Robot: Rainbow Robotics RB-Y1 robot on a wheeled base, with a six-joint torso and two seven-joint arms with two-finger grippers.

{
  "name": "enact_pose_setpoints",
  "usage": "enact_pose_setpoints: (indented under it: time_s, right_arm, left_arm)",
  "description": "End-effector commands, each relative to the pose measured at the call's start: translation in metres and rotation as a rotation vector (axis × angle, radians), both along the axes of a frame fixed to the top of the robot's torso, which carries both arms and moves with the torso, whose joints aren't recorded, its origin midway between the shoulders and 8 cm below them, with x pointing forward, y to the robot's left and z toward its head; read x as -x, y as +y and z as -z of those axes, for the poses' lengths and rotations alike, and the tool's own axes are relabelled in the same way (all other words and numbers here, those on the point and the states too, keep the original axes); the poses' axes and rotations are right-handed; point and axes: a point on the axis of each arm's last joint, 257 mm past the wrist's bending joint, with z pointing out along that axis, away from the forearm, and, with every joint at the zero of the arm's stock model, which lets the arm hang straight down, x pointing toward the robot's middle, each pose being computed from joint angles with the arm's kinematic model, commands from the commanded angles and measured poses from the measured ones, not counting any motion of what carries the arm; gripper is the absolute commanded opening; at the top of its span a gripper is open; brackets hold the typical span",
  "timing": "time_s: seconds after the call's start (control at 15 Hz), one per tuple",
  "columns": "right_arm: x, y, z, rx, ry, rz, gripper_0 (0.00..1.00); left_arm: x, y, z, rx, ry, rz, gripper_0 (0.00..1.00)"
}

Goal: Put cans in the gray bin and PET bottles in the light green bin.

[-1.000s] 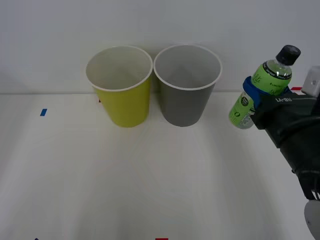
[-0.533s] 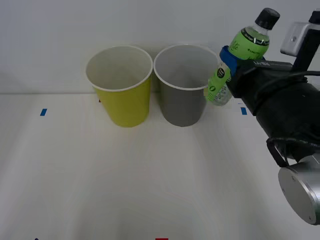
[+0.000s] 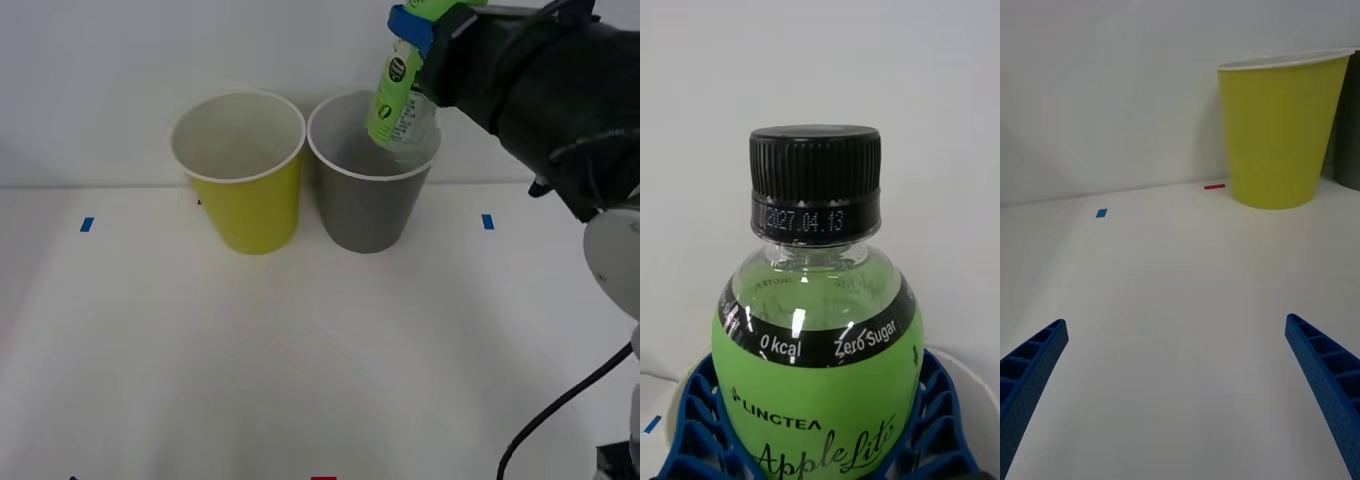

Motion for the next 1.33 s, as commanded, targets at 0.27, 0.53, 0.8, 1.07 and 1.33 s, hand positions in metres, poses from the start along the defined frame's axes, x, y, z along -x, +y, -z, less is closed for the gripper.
enact_pose_setpoints:
  time_s: [0.27, 0.53, 0.8, 1.07, 1.33]
  right_arm:
    - [-0.038, 0.059, -0.019, 0.066, 0.045, -0.133, 0.00]
    - [-0.066, 0.093, -0.022, 0.095, -0.022, -0.167, 0.00]
    - [-0.089, 0.116, -0.035, 0.104, -0.048, -0.190, 0.00]
    - [-0.106, 0.149, -0.034, 0.094, -0.100, -0.234, 0.00]
    - [-0.098, 0.170, -0.033, 0.124, -0.109, -0.265, 0.00]
  left_arm:
    - [0.000, 0.000, 0.000, 0.000, 0.000, 0.000, 1.00]
    - [0.000, 0.000, 0.000, 0.000, 0.000, 0.000, 1.00]
    - [0.000, 0.000, 0.000, 0.000, 0.000, 0.000, 1.00]
    - [0.000, 0.000, 0.000, 0.000, 0.000, 0.000, 1.00]
    - [0.000, 0.000, 0.000, 0.000, 0.000, 0.000, 1.00]
